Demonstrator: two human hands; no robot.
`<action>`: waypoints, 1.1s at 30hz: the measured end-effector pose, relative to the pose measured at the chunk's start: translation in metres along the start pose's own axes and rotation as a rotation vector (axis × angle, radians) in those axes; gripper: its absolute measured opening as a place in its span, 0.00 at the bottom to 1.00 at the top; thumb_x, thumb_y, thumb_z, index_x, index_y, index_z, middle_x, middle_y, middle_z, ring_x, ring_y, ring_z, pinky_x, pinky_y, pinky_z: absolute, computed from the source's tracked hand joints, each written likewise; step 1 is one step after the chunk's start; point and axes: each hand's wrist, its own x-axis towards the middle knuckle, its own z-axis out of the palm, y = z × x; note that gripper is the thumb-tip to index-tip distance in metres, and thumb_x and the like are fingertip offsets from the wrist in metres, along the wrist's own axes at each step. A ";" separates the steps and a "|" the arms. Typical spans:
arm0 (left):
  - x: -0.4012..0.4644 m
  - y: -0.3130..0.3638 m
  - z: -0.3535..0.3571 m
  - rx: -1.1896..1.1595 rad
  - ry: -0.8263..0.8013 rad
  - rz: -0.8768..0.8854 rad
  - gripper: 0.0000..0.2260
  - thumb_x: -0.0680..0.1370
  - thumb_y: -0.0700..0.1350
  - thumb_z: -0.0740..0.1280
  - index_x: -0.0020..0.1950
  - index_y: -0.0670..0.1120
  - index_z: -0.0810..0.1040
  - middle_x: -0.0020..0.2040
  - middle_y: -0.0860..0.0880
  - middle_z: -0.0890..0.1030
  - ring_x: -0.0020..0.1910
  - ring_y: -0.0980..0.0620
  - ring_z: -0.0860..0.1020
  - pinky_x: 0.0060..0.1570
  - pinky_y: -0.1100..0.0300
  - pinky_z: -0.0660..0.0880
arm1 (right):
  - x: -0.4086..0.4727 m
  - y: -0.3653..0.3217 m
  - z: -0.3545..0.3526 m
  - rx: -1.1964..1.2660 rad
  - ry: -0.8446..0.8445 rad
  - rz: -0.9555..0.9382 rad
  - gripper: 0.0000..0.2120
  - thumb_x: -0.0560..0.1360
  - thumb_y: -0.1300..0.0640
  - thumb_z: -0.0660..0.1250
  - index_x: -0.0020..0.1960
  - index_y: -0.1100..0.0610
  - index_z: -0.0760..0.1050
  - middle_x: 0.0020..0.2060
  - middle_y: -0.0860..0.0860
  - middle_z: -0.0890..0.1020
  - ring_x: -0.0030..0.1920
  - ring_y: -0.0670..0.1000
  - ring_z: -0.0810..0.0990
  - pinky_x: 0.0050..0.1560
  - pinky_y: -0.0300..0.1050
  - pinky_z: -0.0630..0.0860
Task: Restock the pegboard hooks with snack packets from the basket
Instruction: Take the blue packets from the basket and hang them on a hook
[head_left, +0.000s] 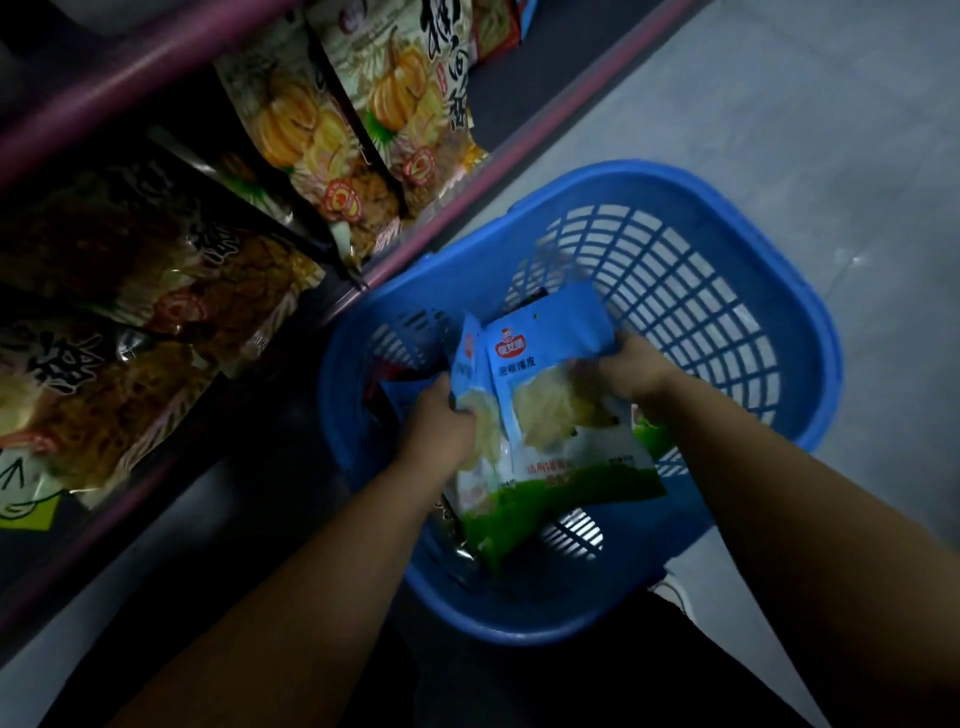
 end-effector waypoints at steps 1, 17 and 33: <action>0.000 0.005 -0.004 -0.040 0.031 0.011 0.12 0.77 0.34 0.61 0.58 0.43 0.76 0.56 0.41 0.80 0.54 0.41 0.79 0.56 0.44 0.76 | -0.003 -0.005 -0.009 -0.001 0.025 -0.032 0.09 0.73 0.67 0.69 0.53 0.63 0.76 0.45 0.57 0.80 0.44 0.55 0.79 0.47 0.49 0.77; -0.189 0.177 -0.145 -0.659 0.416 0.045 0.04 0.75 0.49 0.70 0.41 0.51 0.82 0.43 0.49 0.85 0.45 0.46 0.84 0.51 0.43 0.79 | -0.206 -0.210 -0.127 0.308 0.127 -0.165 0.12 0.69 0.51 0.75 0.40 0.60 0.81 0.27 0.48 0.81 0.27 0.46 0.78 0.29 0.37 0.73; -0.583 0.409 -0.446 -1.002 1.024 0.586 0.05 0.74 0.48 0.69 0.42 0.55 0.84 0.40 0.55 0.86 0.38 0.54 0.84 0.31 0.62 0.79 | -0.580 -0.596 -0.096 0.224 -0.516 -0.865 0.06 0.69 0.57 0.73 0.36 0.48 0.85 0.34 0.41 0.85 0.35 0.38 0.83 0.32 0.31 0.75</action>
